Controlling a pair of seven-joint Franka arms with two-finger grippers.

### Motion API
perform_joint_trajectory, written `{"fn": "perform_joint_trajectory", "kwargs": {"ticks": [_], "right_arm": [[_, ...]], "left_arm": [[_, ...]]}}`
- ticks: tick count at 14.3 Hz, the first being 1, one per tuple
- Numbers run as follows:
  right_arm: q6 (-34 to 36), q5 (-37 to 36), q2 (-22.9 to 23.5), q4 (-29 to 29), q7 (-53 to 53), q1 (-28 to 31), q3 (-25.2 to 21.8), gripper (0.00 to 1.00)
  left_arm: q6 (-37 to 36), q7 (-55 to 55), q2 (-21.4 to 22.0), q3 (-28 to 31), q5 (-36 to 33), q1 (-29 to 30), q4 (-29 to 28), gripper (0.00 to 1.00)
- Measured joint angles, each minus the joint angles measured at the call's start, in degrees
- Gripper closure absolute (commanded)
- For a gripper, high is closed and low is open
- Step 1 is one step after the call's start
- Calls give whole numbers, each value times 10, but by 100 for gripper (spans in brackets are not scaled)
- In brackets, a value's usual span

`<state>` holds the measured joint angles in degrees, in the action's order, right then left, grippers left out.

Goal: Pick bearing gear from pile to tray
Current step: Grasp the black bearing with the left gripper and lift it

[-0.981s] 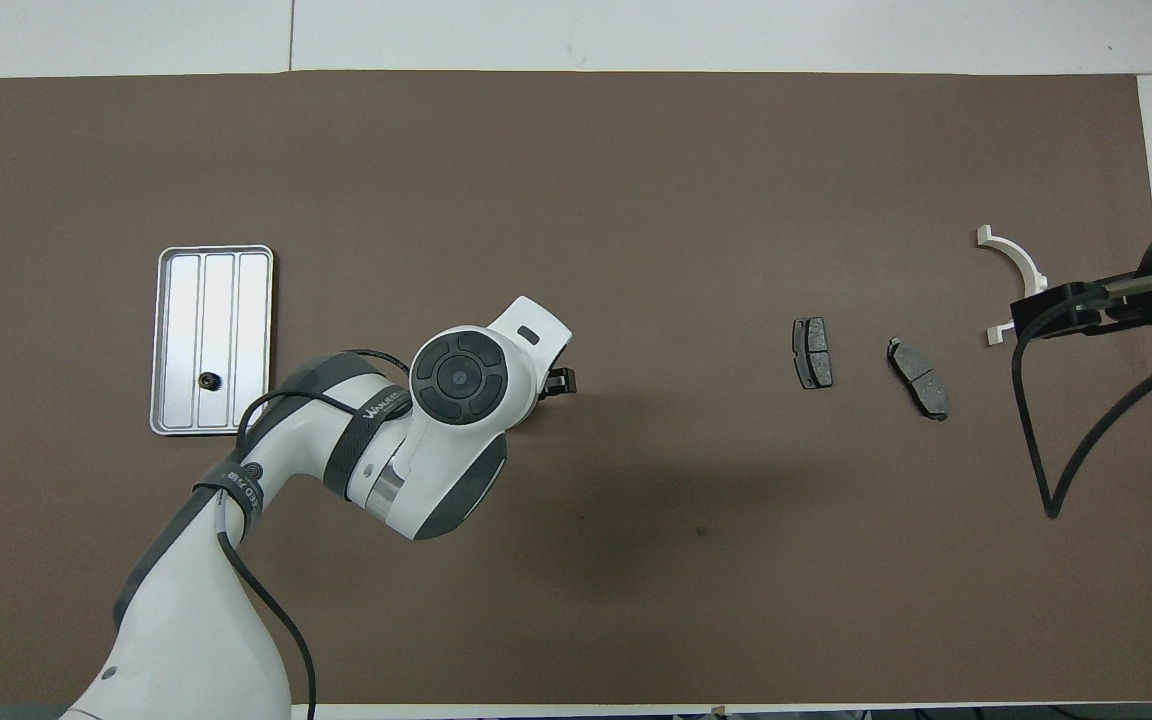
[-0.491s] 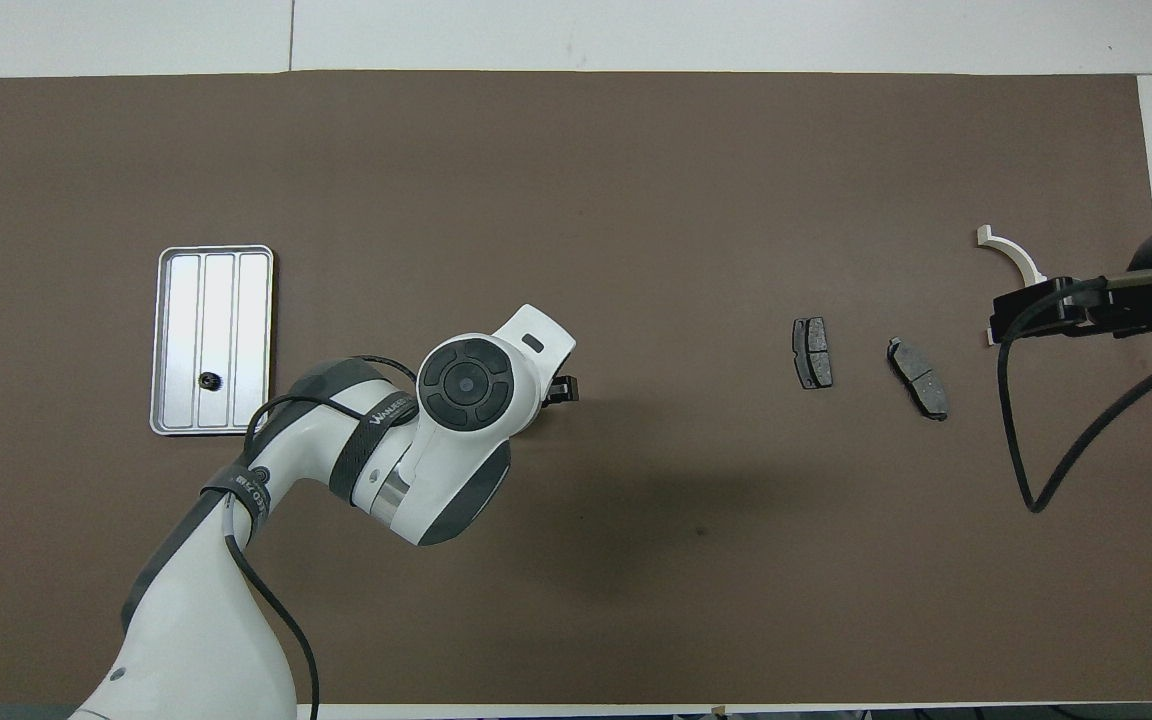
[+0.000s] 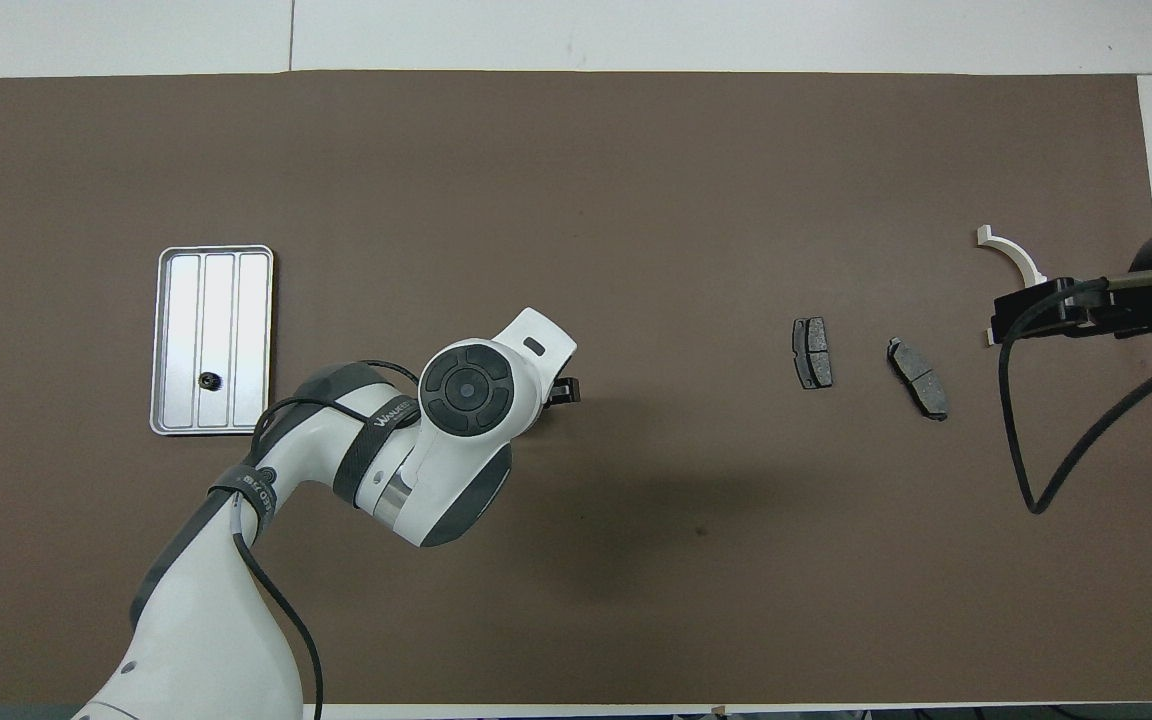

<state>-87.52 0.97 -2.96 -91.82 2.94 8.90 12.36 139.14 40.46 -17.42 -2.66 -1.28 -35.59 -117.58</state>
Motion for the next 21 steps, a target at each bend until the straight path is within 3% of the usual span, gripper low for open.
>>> {"fn": "perform_joint_trajectory", "kwargs": {"ticks": [4, 6, 7, 9, 10, 17, 21], "right_arm": [[0, 0, -1, 0, 0, 0, -1, 0], [0, 0, -2, 0, 0, 0, -1, 0], [1, 0, -4, 0, 0, 0, -1, 0], [6, 0, -5, 0, 0, -3, -2, 0], [8, 0, -6, 0, 0, -3, -2, 0], [8, 0, -6, 0, 0, -3, -4, 0], [8, 0, -6, 0, 0, -3, -4, 0]], "left_arm": [[16, 0, -5, 0, 0, 0, -6, 2], [19, 0, -7, 0, 0, 0, -7, 18], [19, 0, -8, 0, 0, 0, -7, 39], [19, 0, -7, 0, -1, 0, -7, 91], [19, 1, -7, 1, -1, 0, -7, 100], [18, 6, -5, 4, -1, 2, 4, 100], [-76, -55, 16, 13, -2, 58, 59, 100]]}}
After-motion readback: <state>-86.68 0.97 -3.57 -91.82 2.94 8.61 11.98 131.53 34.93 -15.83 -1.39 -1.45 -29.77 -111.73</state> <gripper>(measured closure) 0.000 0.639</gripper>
